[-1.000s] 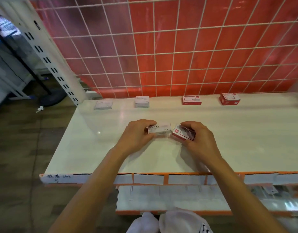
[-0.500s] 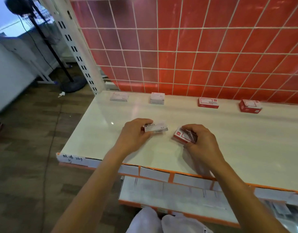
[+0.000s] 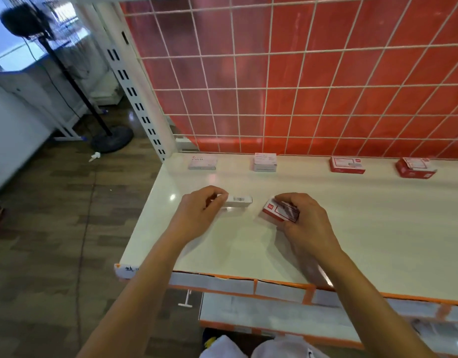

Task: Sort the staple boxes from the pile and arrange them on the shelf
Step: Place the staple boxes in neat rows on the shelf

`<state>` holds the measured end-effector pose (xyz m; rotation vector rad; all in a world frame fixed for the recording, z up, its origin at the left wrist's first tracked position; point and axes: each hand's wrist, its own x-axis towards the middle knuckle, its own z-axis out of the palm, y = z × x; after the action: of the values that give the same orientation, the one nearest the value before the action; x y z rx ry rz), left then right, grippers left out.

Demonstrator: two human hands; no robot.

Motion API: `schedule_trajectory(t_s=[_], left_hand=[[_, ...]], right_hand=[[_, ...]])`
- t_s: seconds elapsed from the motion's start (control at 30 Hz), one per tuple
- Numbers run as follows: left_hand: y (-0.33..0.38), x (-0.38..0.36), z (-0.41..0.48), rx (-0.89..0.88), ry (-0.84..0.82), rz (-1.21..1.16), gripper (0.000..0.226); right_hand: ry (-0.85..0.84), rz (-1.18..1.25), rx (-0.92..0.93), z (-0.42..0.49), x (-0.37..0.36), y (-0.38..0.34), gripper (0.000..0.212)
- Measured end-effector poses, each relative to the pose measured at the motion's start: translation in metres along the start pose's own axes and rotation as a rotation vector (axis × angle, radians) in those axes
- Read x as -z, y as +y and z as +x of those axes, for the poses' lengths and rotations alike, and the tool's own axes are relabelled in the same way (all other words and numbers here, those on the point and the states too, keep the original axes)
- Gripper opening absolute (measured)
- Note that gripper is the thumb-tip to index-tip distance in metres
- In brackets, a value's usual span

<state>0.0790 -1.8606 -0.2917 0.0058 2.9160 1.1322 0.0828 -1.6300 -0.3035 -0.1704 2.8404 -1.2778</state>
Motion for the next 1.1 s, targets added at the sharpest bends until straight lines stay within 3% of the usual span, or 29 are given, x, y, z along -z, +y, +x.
schedule_trajectory(t_s=[0.4, 0.8, 1.1], left_hand=[[-0.044, 0.030, 0.021, -0.075, -0.049, -0.105, 0.015], [-0.072, 0.043, 0.037, -0.148, -0.029, -0.145, 0.027], [-0.078, 0.054, 0.053, -0.175, -0.078, 0.147, 0.032]], right_hand=[[0.027, -0.043, -0.021, 0.013, -0.042, -0.035, 0.045], [0.026, -0.087, -0.011, 0.026, -0.059, -0.052, 0.045], [0.023, -0.072, -0.013, 0.038, -0.062, -0.064, 0.052]])
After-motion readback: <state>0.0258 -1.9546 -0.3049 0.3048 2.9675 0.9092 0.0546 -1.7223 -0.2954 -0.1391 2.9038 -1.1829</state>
